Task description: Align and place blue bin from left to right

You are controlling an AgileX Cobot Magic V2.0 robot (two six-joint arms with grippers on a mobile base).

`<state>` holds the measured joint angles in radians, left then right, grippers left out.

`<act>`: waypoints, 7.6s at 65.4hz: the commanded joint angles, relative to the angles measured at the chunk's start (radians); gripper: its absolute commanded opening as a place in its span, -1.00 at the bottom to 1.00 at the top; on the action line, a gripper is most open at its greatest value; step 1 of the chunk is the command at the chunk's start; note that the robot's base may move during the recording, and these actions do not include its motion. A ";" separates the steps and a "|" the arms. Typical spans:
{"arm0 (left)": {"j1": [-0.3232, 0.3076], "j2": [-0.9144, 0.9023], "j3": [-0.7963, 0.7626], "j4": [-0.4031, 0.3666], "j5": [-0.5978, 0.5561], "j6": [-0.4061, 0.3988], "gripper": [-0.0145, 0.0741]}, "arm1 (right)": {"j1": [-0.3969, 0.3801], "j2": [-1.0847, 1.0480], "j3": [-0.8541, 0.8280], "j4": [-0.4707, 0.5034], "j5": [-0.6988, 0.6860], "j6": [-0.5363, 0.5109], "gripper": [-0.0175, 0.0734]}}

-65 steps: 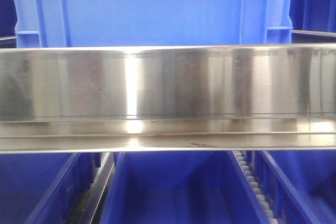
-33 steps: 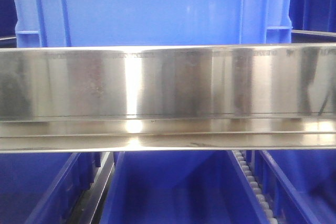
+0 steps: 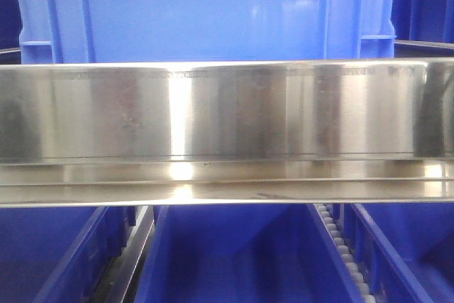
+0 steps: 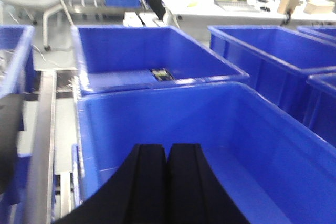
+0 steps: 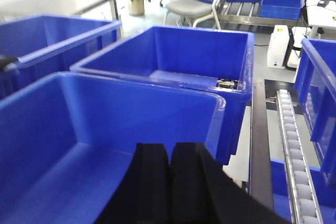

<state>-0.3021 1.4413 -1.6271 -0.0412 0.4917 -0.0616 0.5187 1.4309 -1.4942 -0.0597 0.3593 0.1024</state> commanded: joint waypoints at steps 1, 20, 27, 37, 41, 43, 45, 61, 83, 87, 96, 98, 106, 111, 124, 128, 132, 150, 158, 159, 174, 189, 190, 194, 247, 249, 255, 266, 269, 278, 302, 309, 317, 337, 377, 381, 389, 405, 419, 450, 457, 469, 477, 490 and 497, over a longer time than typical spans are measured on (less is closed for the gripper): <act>-0.021 0.054 -0.076 0.073 0.038 -0.071 -0.92 | 0.010 0.036 -0.059 -0.081 0.031 0.073 -0.91; -0.023 0.189 -0.256 0.283 0.236 -0.350 -0.92 | 0.026 0.187 -0.314 -0.243 0.374 0.325 -0.91; -0.023 0.218 -0.314 0.302 0.324 -0.395 -0.92 | 0.043 0.243 -0.409 -0.243 0.482 0.325 -0.91; -0.023 0.268 -0.384 0.304 0.465 -0.397 -0.92 | 0.070 0.304 -0.486 -0.231 0.561 0.325 -0.91; -0.023 0.283 -0.397 0.312 0.508 -0.397 -0.92 | 0.072 0.311 -0.487 -0.231 0.561 0.325 -0.91; -0.023 0.288 -0.403 0.315 0.529 -0.397 -0.92 | 0.072 0.313 -0.487 -0.228 0.561 0.325 -0.91; -0.023 0.291 -0.405 0.317 0.548 -0.397 -0.92 | 0.072 0.313 -0.487 -0.228 0.561 0.325 -0.91; -0.024 0.340 -0.471 0.323 0.584 -0.399 -0.92 | 0.072 0.313 -0.487 -0.226 0.570 0.325 -0.91; -0.024 0.431 -0.613 0.320 0.702 -0.395 -0.92 | 0.072 0.315 -0.487 -0.226 0.591 0.325 -0.91; -0.024 0.431 -0.611 0.320 0.709 -0.395 -0.92 | 0.072 0.318 -0.487 -0.226 0.595 0.325 -0.91; -0.024 0.431 -0.611 0.327 0.711 -0.395 -0.92 | 0.072 0.330 -0.487 -0.226 0.613 0.325 -0.66; -0.024 0.431 -0.611 0.329 0.711 -0.395 -0.92 | 0.072 0.334 -0.487 -0.226 0.612 0.325 -0.53; -0.024 0.431 -0.611 0.331 0.713 -0.395 -0.92 | 0.072 0.343 -0.487 -0.226 0.610 0.325 -0.07; -0.024 0.431 -0.611 0.333 0.714 -0.395 -0.87 | 0.072 0.351 -0.487 -0.226 0.610 0.325 0.00; -0.024 0.431 -0.611 0.335 0.714 -0.395 -0.21 | 0.070 0.378 -0.487 -0.220 0.606 0.325 -0.01; -0.024 0.431 -0.611 0.335 0.714 -0.395 0.02 | 0.070 0.385 -0.487 -0.218 0.609 0.325 -0.01; -0.024 0.431 -0.611 0.335 0.714 -0.395 0.15 | 0.070 0.390 -0.487 -0.218 0.609 0.325 -0.01; -0.024 0.431 -0.607 0.335 0.727 -0.395 0.15 | 0.030 0.398 -0.487 -0.187 0.586 0.325 -0.01; -0.024 0.432 -0.578 0.337 0.705 -0.395 0.14 | 0.020 0.413 -0.487 -0.164 0.584 0.325 -0.01; -0.024 0.432 -0.573 0.337 0.705 -0.395 0.14 | 0.020 0.413 -0.487 -0.164 0.584 0.325 -0.01; -0.022 0.452 -0.545 0.346 0.711 -0.395 0.14 | 0.024 0.414 -0.487 -0.164 0.573 0.316 -0.01; -0.022 0.466 -0.542 0.350 0.711 -0.395 0.14 | 0.038 0.423 -0.487 -0.166 0.595 0.309 -0.01; -0.022 0.466 -0.541 0.350 0.711 -0.395 0.14 | 0.043 0.423 -0.487 -0.166 0.595 0.300 -0.01; -0.022 0.466 -0.540 0.352 0.711 -0.395 0.14 | 0.055 0.426 -0.487 -0.178 0.595 0.298 -0.01; -0.022 0.466 -0.540 0.359 0.722 -0.395 0.14 | 0.060 0.451 -0.489 -0.209 0.603 0.298 -0.01; -0.022 0.466 -0.540 0.359 0.722 -0.395 0.14 | 0.060 0.451 -0.489 -0.209 0.605 0.298 -0.01; -0.022 0.466 -0.540 0.359 0.722 -0.395 0.14 | 0.060 0.451 -0.489 -0.209 0.604 0.298 -0.01; -0.022 0.466 -0.540 0.359 0.717 -0.395 0.14 | 0.060 0.451 -0.489 -0.209 0.604 0.298 -0.10; -0.022 0.468 -0.540 0.359 0.712 -0.395 0.14 | 0.060 0.451 -0.489 -0.209 0.604 0.298 -0.12; -0.022 0.488 -0.540 0.359 0.708 -0.395 0.14 | 0.060 0.451 -0.489 -0.209 0.602 0.298 -0.12; -0.022 0.500 -0.540 0.394 0.713 -0.395 0.13 | 0.060 0.451 -0.489 -0.209 0.592 0.298 -0.12; -0.022 0.511 -0.540 0.394 0.713 -0.395 0.13 | 0.060 0.451 -0.489 -0.209 0.587 0.298 -0.12; -0.022 0.517 -0.540 0.390 0.715 -0.395 0.13 | 0.060 0.451 -0.489 -0.209 0.583 0.298 -0.12; -0.022 0.529 -0.540 0.378 0.719 -0.395 0.12 | 0.060 0.451 -0.489 -0.209 0.575 0.298 -0.12; -0.036 0.529 -0.540 0.358 0.713 -0.395 -0.92 | 0.060 0.451 -0.489 -0.219 0.572 0.298 -0.98; -0.036 0.529 -0.540 0.358 0.710 -0.395 -0.92 | 0.060 0.451 -0.489 -0.219 0.565 0.298 -0.98; -0.036 0.529 -0.540 0.358 0.710 -0.395 -0.92 | 0.060 0.451 -0.489 -0.219 0.545 0.298 -0.98; -0.036 0.529 -0.558 0.358 0.703 -0.395 -0.92 | 0.060 0.451 -0.526 -0.229 0.588 0.331 -0.98; -0.036 0.523 -0.663 0.365 0.729 -0.410 -0.92 | 0.060 0.440 -0.615 -0.287 0.614 0.375 -0.98; -0.101 0.476 -0.780 0.388 0.729 -0.412 -0.92 | 0.071 0.350 -0.624 -0.287 0.689 0.379 -0.98; -0.130 0.459 -0.780 0.386 0.729 -0.419 -0.92 | 0.088 0.330 -0.622 -0.287 0.699 0.383 -0.98; -0.176 0.415 -0.777 0.410 0.729 -0.442 -0.92 | 0.130 0.277 -0.557 -0.356 0.701 0.454 -0.98; -0.209 0.373 -0.753 0.436 0.729 -0.466 -0.92 | 0.165 0.222 -0.488 -0.399 0.681 0.473 -0.98; -0.286 0.265 -0.583 0.546 0.729 -0.536 -0.92 | 0.219 0.137 -0.441 -0.416 0.660 0.501 -0.98; -0.328 0.202 -0.477 0.595 0.729 -0.598 -0.92 | 0.240 0.090 -0.389 -0.431 0.650 0.536 -0.98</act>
<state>-0.5766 1.6986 -2.1572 0.5576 1.3110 -0.6013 0.7283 1.5760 -1.9068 -0.4923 1.1365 0.6029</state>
